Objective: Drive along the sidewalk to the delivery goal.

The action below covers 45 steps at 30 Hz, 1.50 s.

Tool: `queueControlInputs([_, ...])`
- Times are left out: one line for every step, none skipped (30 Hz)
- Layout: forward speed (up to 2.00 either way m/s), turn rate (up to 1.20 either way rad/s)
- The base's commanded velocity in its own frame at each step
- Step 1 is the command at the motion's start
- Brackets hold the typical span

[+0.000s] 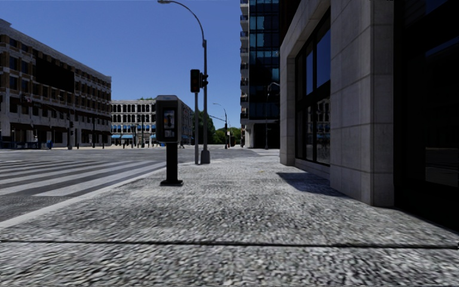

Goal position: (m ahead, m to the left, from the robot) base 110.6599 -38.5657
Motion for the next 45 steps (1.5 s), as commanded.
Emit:
queueControlInputs([2.00,0.00])
queueControlInputs([2.00,0.00])
queueControlInputs([2.00,0.00])
queueControlInputs([2.00,0.00])
queueControlInputs([2.00,0.00])
queueControlInputs([2.00,0.00])
queueControlInputs([2.00,0.00])
queueControlInputs([2.00,0.00])
queueControlInputs([2.00,0.00])
queueControlInputs([2.00,0.00])
queueControlInputs([2.00,0.00])
queueControlInputs([2.00,0.00])
queueControlInputs([2.00,0.00])
queueControlInputs([2.00,0.00])
queueControlInputs([2.00,0.00])
queueControlInputs([2.00,0.00])
queueControlInputs([2.00,0.00])
queueControlInputs([2.00,0.00])
queueControlInputs([2.00,0.00])
queueControlInputs([2.00,0.00])
queueControlInputs([2.00,-0.16])
queueControlInputs([2.00,-0.16])
queueControlInputs([2.00,-0.26])
queueControlInputs([2.00,-0.32])
queueControlInputs([2.00,-0.32])
queueControlInputs([2.00,-0.33])
queueControlInputs([2.00,-0.34])
queueControlInputs([2.00,0.00])
queueControlInputs([2.00,0.00])
queueControlInputs([2.00,0.00])
queueControlInputs([2.00,0.00])
queueControlInputs([2.00,0.00])
queueControlInputs([2.00,0.00])
queueControlInputs([2.00,0.00])
queueControlInputs([2.00,0.00])
queueControlInputs([2.00,0.00])
queueControlInputs([2.00,0.00])
queueControlInputs([2.00,0.00])
queueControlInputs([2.00,0.00])
queueControlInputs([2.00,0.00])
queueControlInputs([2.00,0.00])
queueControlInputs([2.00,0.00])
queueControlInputs([2.00,0.00])
queueControlInputs([2.00,0.00])
queueControlInputs([2.00,0.00])
